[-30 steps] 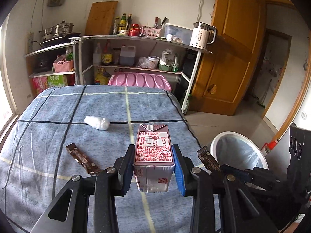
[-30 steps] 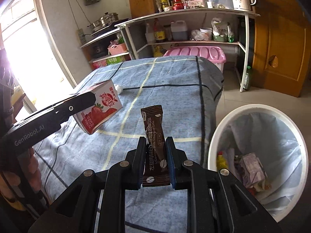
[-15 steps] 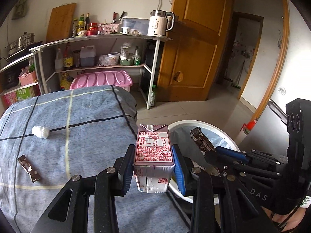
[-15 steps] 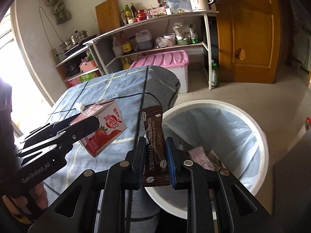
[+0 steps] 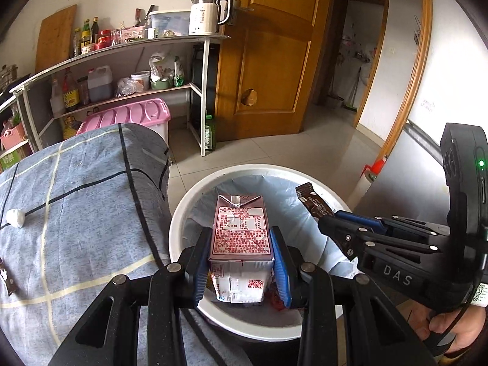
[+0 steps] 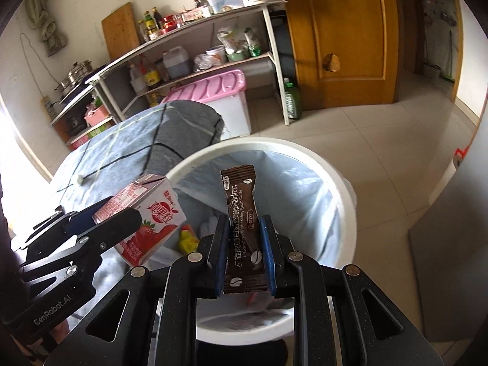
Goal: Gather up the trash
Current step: 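Carry the pink carton with the left tool into the bin while the right tool drops the brown wrapper there, then move the left tool to the other brown wrapper while the right tool approaches the white foam piece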
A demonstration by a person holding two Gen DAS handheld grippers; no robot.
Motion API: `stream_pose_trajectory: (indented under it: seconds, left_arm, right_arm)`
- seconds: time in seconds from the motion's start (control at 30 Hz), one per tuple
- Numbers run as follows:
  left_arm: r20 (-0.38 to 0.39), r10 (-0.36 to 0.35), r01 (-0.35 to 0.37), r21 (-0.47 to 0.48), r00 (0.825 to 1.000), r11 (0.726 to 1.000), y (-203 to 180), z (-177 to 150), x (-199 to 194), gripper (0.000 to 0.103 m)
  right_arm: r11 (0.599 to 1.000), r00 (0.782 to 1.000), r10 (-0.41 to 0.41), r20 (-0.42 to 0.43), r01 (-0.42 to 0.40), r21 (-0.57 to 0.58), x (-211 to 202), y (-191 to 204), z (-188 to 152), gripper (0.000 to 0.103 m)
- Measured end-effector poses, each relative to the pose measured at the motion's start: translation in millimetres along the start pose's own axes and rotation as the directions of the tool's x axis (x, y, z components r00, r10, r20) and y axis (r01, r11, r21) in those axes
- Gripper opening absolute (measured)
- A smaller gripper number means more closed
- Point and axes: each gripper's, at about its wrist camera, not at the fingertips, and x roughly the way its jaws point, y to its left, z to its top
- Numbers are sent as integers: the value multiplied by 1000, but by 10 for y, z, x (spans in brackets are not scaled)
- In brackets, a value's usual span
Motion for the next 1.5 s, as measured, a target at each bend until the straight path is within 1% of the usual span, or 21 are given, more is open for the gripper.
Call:
stream_pose_trajectory:
  seconds: [0.1,0.2,0.3,0.43,0.5,0.57,0.63,0.7,0.83,0.93,1.0,1.1,1.23,1.33,1.43,1.5]
  left_arm:
    - [-24,-18,18,-11,1000,1000,-30,-1,101,37]
    - [-41,-16,16,-8,999,1000,-60,-13,177,37]
    - [-49,-36,36,-10,998,999,-75,-17,211,37]
    - [-55,-23,23,-12,998,1000,-80,-13,233,37]
    - [-58,-23,21,-20,998,1000,-52,-16,234,42]
    - [-52,-16,15,-24,999,1000,-33,-21,207,46]
    - [-46,-10,8,-30,999,1000,-16,-24,169,46]
    - [-37,-14,12,-40,999,999,26,-20,121,46]
    - [-7,19,-19,-49,1000,999,124,-21,-38,47]
    - [8,26,-25,-70,1000,997,236,-19,-162,47]
    - [12,53,-52,-77,999,996,314,-31,-235,48]
    - [29,70,-66,-110,997,992,480,-62,-366,48]
    - [42,153,-145,-142,987,979,724,-143,-537,49]
    - [38,182,-170,-206,983,964,979,-217,-635,49]
    - [39,236,-219,-253,971,942,1211,-309,-744,49]
    - [26,262,-244,-286,965,927,1379,-374,-799,49]
  right_arm:
    - [1000,1000,-16,-17,16,12,56,-110,-6,21]
    - [1000,999,-23,-36,24,11,123,-145,-3,21]
    - [999,998,-36,-53,36,5,192,-185,7,22]
    - [998,996,-61,-64,60,-4,233,-196,-11,22]
    - [997,995,-74,-61,73,-13,238,-177,-18,23]
    - [996,995,-84,-56,83,-21,242,-164,-29,29]
    - [996,995,-83,-52,82,-16,233,-162,-37,32]
    - [997,996,-73,-50,72,-8,224,-149,-39,33]
    - [998,997,-66,-37,66,-16,182,-73,-29,33]
    - [998,998,-52,-21,51,-23,139,15,-15,33]
    - [999,999,-36,-12,36,-31,114,89,-3,33]
    - [999,1000,-9,0,9,-48,88,235,13,33]
    - [997,999,32,9,-31,-76,96,464,33,33]
    - [993,998,61,4,-61,-103,134,654,35,33]
    - [988,996,92,-4,-92,-127,179,843,32,34]
    - [983,994,111,-9,-111,-147,209,974,27,34]
